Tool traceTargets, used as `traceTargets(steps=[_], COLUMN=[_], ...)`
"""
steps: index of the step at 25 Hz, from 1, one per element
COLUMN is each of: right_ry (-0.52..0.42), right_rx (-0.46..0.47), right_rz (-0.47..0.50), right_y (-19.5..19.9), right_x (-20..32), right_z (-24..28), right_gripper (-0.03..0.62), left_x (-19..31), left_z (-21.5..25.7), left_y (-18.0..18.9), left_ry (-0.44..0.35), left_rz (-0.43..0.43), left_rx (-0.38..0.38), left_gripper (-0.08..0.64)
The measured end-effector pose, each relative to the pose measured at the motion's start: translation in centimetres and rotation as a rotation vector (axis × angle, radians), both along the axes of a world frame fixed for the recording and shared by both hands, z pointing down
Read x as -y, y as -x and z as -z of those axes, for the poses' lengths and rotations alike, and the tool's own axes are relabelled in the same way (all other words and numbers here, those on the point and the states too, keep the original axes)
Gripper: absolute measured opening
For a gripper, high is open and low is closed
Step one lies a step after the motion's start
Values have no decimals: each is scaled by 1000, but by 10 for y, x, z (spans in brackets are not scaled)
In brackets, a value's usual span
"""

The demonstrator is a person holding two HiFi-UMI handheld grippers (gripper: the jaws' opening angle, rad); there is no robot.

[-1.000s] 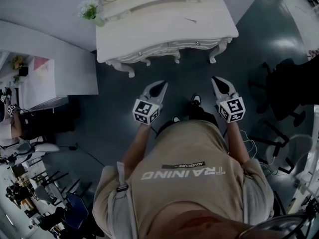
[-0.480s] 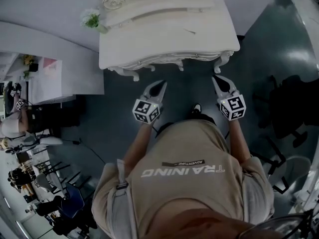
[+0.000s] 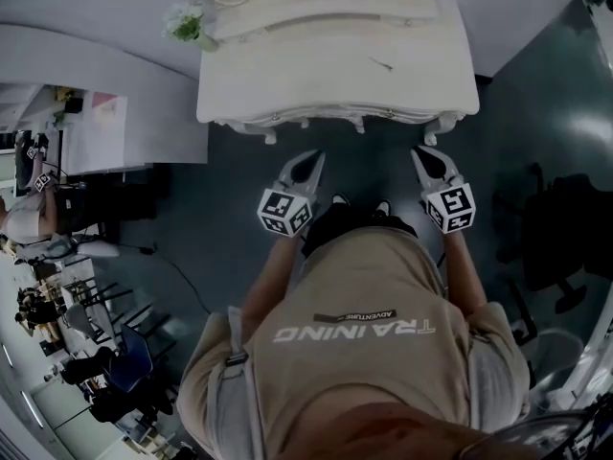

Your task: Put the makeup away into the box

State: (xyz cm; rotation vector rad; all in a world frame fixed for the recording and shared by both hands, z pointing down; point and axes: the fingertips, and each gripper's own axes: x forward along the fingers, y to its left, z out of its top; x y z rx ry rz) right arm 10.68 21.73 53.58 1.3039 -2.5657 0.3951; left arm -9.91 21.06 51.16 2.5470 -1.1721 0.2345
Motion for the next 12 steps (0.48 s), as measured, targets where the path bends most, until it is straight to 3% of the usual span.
traceTargets(steps=[6,12], right_ry=[25,50], right_rx=[-22,-36], right_rz=[21,-48], right_y=[23,29], right_x=[32,81], right_z=[-3,6], right_gripper=[2,2], left_x=[30,96], left_z=[-11,-1], left_y=[6,22], left_ry=[-2,-45], left_rz=[-40,-101], left_rx=[15,21], left_gripper=[3,3])
